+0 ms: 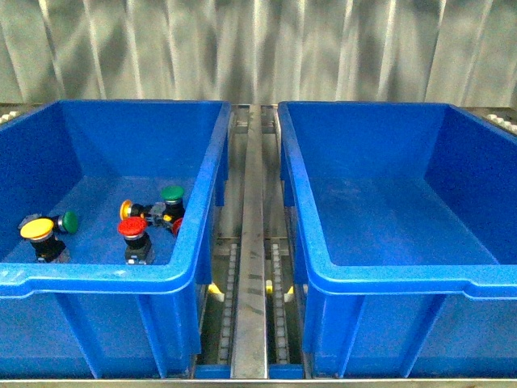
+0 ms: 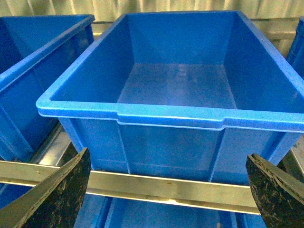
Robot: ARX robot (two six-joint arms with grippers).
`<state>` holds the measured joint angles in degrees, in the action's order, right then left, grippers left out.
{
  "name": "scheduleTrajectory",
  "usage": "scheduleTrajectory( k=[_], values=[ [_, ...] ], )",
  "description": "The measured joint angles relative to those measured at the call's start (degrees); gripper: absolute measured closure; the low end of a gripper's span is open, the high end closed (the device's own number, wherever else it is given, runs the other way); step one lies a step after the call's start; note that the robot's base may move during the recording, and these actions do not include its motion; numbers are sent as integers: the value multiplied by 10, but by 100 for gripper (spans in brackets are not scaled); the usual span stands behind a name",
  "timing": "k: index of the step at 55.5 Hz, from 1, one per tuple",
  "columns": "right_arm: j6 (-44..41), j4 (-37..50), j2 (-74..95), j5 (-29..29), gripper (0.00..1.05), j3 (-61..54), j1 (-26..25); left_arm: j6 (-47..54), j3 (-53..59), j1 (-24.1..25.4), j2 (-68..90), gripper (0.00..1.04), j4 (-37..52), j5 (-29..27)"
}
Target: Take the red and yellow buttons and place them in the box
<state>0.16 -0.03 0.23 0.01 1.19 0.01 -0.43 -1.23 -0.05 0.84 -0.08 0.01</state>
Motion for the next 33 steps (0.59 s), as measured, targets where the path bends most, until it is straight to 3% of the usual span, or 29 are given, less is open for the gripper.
scheduleTrajectory(
  k=[33],
  values=[
    [0,0,0,0,7,0,0,0,0,0,0,8,0,0]
  ],
)
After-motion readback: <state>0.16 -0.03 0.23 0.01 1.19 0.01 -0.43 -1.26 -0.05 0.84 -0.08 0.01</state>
